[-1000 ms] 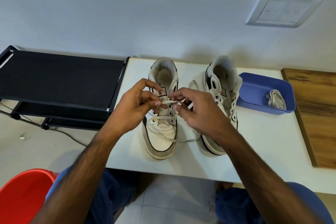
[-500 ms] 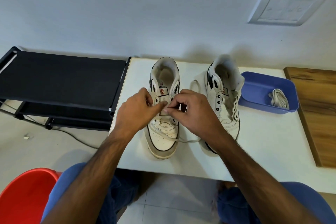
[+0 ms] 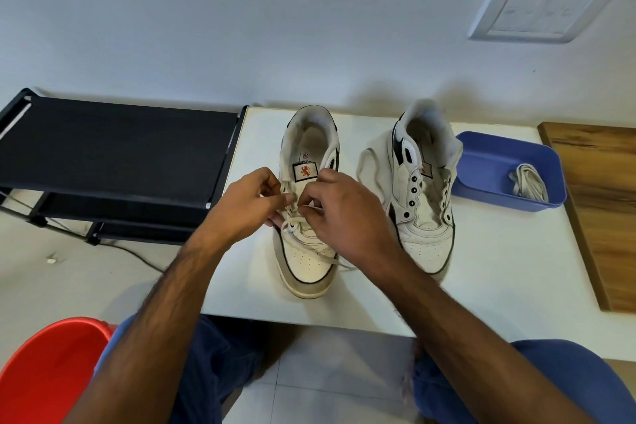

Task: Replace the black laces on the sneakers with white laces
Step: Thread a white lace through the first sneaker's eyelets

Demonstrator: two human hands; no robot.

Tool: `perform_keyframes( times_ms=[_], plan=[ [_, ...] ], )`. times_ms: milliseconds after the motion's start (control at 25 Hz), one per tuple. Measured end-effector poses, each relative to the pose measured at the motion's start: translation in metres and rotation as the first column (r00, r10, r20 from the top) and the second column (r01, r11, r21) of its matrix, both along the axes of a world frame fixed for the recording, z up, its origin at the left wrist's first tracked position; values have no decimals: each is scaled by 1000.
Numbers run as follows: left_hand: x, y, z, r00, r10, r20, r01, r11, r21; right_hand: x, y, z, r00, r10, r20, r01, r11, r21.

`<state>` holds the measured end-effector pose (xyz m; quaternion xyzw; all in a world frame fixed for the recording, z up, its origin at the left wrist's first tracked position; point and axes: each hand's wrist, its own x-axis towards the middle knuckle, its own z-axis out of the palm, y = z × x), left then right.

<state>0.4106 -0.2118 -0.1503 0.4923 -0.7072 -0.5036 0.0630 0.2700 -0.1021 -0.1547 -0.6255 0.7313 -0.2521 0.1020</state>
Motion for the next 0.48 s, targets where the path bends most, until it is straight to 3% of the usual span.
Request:
perform_keyframes(
  times_ms=[160, 360, 480],
  plan=[
    [3, -2, 0, 1000, -22, -21, 23, 999, 27, 8, -3, -11, 996, -87, 36, 88, 996, -21],
    [5, -3, 0, 999, -24, -35, 25, 999, 39, 10, -4, -20, 949, -165, 269, 167, 986, 18],
    [5, -4, -1, 999, -25, -36, 26, 999, 42, 11, -4, -22, 926, -185, 328, 195, 981, 3]
  ],
)
